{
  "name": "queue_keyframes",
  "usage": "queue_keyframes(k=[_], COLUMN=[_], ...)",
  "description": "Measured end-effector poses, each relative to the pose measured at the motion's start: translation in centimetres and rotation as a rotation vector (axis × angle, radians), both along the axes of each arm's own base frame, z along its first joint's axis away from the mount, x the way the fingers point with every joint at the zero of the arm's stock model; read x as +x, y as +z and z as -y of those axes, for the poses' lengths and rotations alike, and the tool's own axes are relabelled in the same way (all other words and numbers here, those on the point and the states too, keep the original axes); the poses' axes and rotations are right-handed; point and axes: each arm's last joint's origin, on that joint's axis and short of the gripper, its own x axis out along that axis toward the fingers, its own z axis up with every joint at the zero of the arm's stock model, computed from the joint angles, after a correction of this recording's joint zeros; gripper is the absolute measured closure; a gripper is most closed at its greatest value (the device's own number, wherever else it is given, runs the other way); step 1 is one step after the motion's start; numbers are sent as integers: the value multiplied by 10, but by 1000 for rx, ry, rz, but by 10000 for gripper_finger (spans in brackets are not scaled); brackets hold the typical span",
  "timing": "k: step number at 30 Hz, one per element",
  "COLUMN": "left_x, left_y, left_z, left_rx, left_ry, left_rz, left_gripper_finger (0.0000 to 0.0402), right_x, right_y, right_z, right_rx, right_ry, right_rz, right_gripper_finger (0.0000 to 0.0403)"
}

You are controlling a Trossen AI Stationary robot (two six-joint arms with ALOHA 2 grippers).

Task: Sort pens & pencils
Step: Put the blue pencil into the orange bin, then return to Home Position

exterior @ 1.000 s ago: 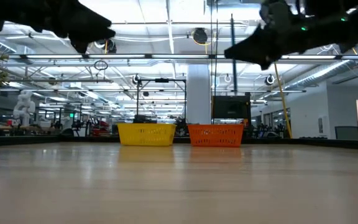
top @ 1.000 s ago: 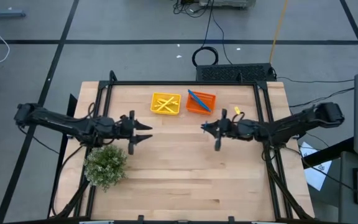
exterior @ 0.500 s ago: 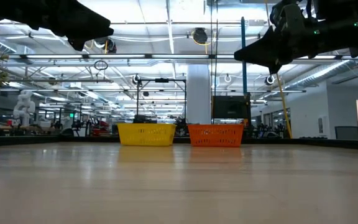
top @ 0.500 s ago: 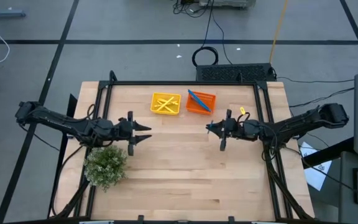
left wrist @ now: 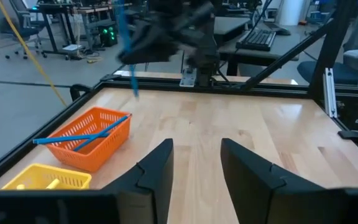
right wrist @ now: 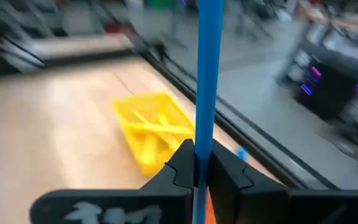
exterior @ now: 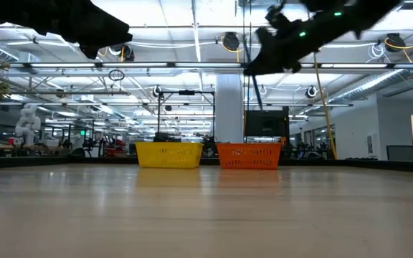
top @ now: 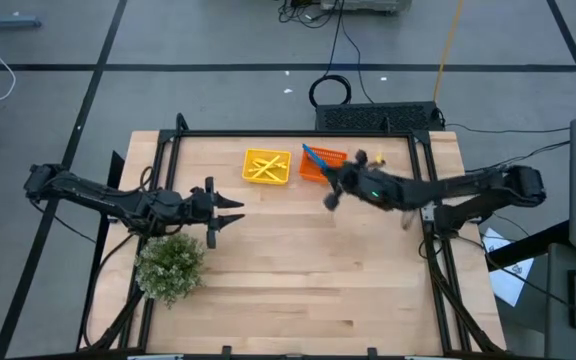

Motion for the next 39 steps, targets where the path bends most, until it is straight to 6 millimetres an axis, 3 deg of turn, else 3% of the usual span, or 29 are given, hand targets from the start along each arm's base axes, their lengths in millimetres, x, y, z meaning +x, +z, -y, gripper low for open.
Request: queue_keyframes(k=[3,8,16,27,39], left_x=[0,0,0,0,0], left_y=[0,-1,-1,-1,-1], left_z=[0,0,0,0,0], left_rx=[4,5,7,31,32], left_ry=[1,1,1,-3,-3], left_rz=[-4,-7,-12,-14,-14], left_gripper_finger=[265,265,265,265,265], right_x=[17,37,43,37,37], right_y=[6,-4,-43,-54,-53], right_z=[27,65,98,103,101], right_rx=[21,61,190,288,333], right_ry=[-90,-198,-253,-330,-269], right_rz=[-156,-304,-399,-415,-411], right_gripper_finger=[391,391,391,386,280])
